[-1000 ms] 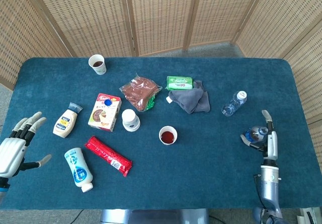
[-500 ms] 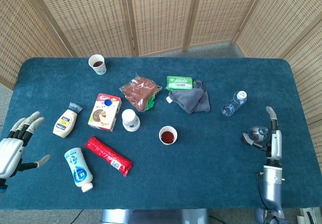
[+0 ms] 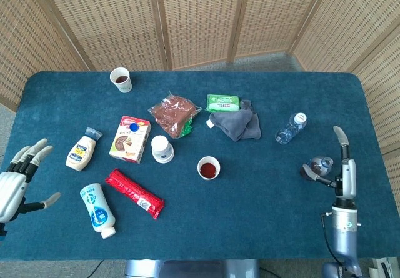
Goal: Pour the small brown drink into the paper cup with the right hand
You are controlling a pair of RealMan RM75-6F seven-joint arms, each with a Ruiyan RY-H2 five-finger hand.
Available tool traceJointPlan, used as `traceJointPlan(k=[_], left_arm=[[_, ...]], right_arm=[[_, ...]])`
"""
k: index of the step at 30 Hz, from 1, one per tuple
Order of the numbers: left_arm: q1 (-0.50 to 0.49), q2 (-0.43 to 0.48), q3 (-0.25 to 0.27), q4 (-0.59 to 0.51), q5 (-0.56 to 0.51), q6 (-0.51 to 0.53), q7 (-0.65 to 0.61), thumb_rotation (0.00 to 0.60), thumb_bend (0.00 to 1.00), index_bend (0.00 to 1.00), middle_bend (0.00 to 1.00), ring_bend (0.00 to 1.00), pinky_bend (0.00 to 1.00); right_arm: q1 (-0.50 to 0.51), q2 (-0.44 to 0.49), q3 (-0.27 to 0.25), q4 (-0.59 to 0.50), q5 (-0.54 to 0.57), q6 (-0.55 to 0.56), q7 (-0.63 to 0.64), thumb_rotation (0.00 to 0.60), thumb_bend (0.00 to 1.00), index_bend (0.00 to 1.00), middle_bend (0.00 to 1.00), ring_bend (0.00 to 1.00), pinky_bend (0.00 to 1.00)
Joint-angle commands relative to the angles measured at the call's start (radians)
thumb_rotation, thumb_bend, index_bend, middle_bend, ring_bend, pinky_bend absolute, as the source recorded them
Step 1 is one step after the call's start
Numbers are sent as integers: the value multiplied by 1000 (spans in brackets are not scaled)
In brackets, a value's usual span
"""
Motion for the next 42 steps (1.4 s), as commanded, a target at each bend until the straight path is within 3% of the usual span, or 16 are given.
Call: traceJointPlan(k=[1,11,19,25,33,42], left_arm=[[0,-1,1,-1,2,-1,4,600,256,0,0,0,0],[-3,-16,0,-6,-5,-10,55,600,256,0,0,0,0],[17,-54,-19,-38,-61,17,185,600,256,0,0,0,0],[42,-65,-9,-69,-82,33,279,600,256,0,0,0,0],[70,-83,6,-71,-140,23,310,600,256,0,0,0,0],[99,-112,-14,-64,-186,70,392,600,256,0,0,0,0]], right_arm=[[-4,42,-19,-52,-33,7,-4,600,57,0,0,0,0],[-3,129,-82,-94,-129,33,-90,600,56,0,0,0,0],[-18,137,-93,9,-127,57,-286,600,13,0,0,0,23],[-37,197,-109,-37,-117,42,-458,600,11,0,0,0,23],[-68,251,-135,-106,-106,35,-560,600,2,0,0,0,21],[-91,285,-160,-159,-114,36,-689,600,0,0,0,0,1]])
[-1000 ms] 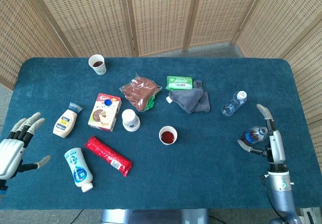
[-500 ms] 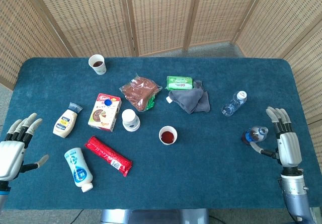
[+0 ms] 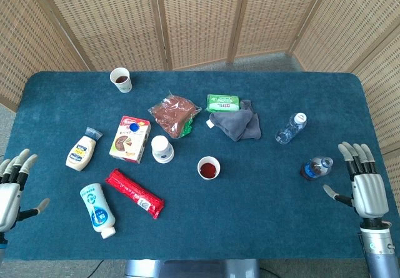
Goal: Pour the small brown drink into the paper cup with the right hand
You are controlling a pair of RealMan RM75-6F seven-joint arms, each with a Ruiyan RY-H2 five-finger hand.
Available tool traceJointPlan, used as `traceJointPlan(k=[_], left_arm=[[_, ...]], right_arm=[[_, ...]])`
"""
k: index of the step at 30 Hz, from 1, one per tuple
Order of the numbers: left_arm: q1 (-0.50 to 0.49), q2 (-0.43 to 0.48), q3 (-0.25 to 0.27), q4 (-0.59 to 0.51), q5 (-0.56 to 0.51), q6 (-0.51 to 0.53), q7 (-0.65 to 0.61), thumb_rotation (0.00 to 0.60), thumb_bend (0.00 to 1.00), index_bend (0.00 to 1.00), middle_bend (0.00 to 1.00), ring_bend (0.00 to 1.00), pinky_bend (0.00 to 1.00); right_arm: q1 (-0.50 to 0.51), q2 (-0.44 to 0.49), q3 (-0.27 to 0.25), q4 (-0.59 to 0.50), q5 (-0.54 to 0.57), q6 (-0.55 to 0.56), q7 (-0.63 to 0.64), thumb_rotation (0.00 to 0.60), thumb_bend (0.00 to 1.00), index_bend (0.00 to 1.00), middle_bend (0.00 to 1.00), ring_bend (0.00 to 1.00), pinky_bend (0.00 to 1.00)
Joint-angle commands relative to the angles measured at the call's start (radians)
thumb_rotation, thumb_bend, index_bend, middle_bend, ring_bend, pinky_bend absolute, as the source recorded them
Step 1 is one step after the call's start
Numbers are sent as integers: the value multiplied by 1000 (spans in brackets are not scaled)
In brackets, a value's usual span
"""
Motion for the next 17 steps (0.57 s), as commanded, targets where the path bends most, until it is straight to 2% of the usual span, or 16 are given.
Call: traceJointPlan(k=[1,10,17], left_arm=[[7,-7,-5,1,-6,11,16,600,256,0,0,0,0],[38,-19,2,4,29,67,87,600,255,0,0,0,0],[50,-20,0,14,44,84,84,600,256,0,0,0,0]], right_arm=[[-8,26,-12,-34,4,-17,-52,600,0,0,0,0,0],[-30,123,-29,-223,55,-77,-284,600,0,0,0,0,0],[-39,131,-19,-285,89,-86,-367,600,0,0,0,0,0]])
